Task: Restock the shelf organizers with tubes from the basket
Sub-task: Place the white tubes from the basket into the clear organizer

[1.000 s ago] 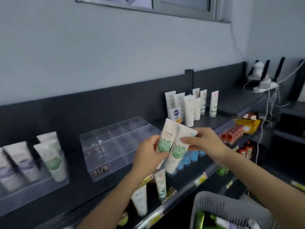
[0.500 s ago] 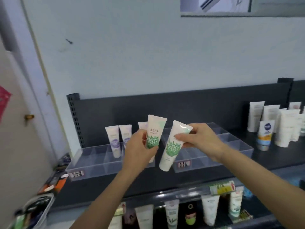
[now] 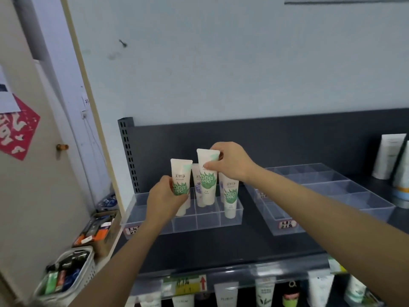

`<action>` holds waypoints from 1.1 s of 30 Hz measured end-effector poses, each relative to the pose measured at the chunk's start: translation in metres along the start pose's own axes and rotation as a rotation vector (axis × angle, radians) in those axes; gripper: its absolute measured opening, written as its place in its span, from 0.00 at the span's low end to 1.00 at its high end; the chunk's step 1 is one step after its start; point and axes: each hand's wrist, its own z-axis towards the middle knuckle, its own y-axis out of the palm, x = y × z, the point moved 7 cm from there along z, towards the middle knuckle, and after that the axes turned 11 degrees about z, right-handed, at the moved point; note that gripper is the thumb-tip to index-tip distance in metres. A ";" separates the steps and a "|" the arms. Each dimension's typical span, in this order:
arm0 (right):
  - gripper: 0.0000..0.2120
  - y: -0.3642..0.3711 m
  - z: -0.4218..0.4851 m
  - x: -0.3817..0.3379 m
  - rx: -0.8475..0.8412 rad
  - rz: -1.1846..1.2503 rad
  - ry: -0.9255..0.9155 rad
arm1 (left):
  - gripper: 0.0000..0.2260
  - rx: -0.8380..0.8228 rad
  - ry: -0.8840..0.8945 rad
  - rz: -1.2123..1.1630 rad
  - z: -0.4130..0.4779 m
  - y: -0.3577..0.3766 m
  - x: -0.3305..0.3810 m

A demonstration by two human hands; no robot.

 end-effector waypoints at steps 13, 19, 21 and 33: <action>0.08 0.049 0.025 0.032 -0.245 -0.340 0.082 | 0.20 -0.175 -0.004 0.052 0.016 0.041 -0.024; 0.08 0.056 0.027 0.033 -0.326 -0.424 0.087 | 0.21 -0.190 0.007 0.033 0.013 0.043 -0.026; 0.07 0.054 0.028 0.033 -0.335 -0.438 0.084 | 0.21 -0.190 0.009 0.008 0.012 0.041 -0.026; 0.14 0.006 0.021 0.018 -0.082 -0.185 0.011 | 0.33 0.135 0.158 -0.075 0.025 -0.030 0.030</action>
